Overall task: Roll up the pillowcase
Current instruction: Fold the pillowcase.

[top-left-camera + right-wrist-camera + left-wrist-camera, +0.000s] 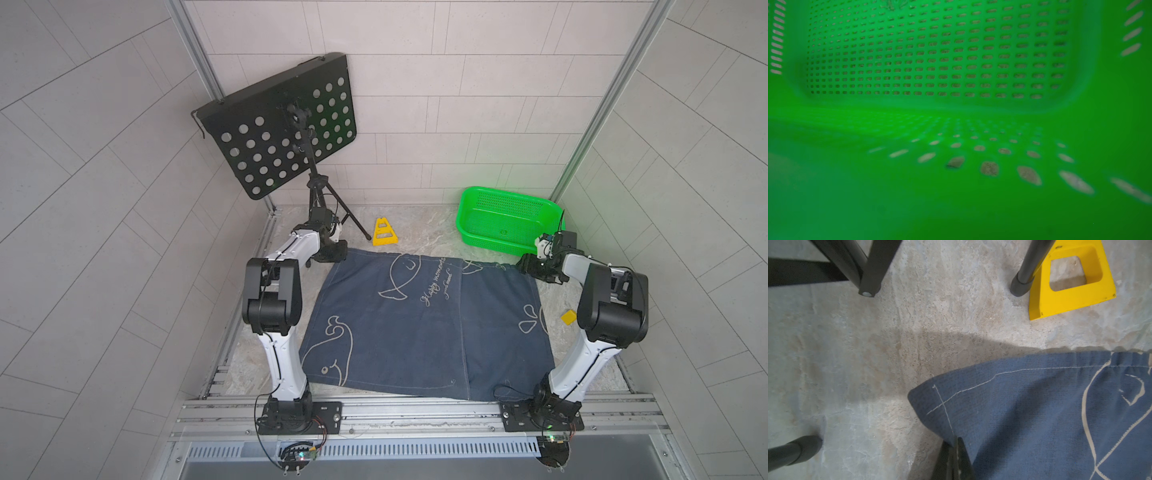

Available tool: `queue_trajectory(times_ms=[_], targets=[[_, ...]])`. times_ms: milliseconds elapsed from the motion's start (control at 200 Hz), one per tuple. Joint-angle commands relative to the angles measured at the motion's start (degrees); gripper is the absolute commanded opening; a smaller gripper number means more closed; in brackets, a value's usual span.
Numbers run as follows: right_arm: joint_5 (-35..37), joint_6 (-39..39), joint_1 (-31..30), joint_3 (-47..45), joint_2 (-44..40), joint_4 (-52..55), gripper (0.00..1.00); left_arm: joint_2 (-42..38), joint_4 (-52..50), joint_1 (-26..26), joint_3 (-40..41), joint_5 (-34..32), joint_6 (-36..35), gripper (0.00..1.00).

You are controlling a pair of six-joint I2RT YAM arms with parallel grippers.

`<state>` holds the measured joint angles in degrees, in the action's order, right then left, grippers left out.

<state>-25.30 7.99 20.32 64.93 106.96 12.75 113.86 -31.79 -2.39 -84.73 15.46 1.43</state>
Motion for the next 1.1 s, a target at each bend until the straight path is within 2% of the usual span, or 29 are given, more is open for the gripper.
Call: queue_trajectory(times_ms=[0,185,295,510,660,845,1096], targets=[[-1.53,0.46,-0.28,0.36,0.33,-2.56,0.51,-0.57,-0.64,-0.23,0.62,0.43,-1.04,0.00],[-2.81,0.49,-0.29,0.13,-1.37,-4.26,0.28,-0.31,-0.49,-0.22,0.31,0.53,-0.99,0.00],[-3.09,0.36,-0.35,0.39,-1.48,-3.67,0.24,-0.13,-0.55,-0.16,0.09,0.61,-1.13,0.00],[-3.53,-1.48,-0.28,0.03,-3.94,-2.19,0.04,-1.04,-0.85,-0.20,0.35,0.54,-2.68,0.00],[-3.64,-2.70,-0.28,-1.21,-7.84,-1.42,0.00,-3.99,-0.29,-0.10,2.30,-0.90,-4.09,0.00],[-2.69,-5.15,0.05,-3.46,-13.92,1.06,0.00,-9.14,1.39,-0.09,6.14,-3.27,-5.81,0.00],[-3.19,-4.81,3.04,-7.52,-23.30,-0.12,0.00,-18.56,9.37,0.24,14.29,-10.91,-8.27,0.00]])
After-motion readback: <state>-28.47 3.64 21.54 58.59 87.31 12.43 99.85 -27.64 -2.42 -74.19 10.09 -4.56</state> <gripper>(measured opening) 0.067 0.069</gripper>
